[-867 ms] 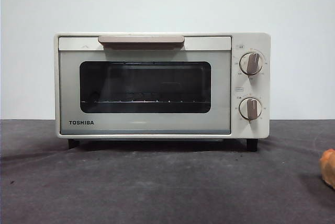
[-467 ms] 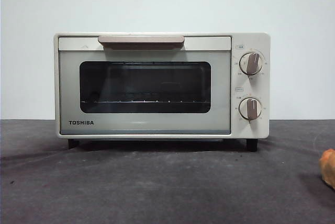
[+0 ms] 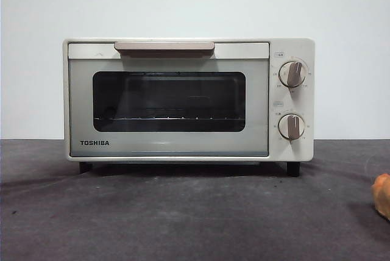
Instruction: The left arm flap open the oven, the right arm pick bread and place it into oven, the left arm flap close the oven
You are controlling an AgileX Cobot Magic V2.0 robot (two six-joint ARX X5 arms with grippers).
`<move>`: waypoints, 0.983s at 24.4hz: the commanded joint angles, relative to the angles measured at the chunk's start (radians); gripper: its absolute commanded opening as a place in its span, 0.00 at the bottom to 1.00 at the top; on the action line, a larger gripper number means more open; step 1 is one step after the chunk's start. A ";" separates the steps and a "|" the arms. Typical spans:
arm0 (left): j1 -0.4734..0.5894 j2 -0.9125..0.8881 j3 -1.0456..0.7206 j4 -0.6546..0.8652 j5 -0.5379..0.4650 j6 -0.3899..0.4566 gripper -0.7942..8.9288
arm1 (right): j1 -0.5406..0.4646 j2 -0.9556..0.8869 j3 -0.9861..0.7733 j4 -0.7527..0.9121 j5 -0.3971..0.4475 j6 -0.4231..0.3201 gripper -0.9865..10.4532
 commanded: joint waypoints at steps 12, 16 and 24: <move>-0.027 0.007 0.019 0.008 0.004 0.016 0.60 | 0.004 0.070 0.015 -0.153 0.052 0.050 0.57; -0.032 0.007 0.019 0.008 0.004 0.017 0.60 | 0.005 0.149 0.014 -0.255 0.113 0.059 0.57; -0.037 0.007 0.019 0.008 0.000 0.021 0.60 | 0.020 0.342 0.013 -0.366 0.228 0.100 0.57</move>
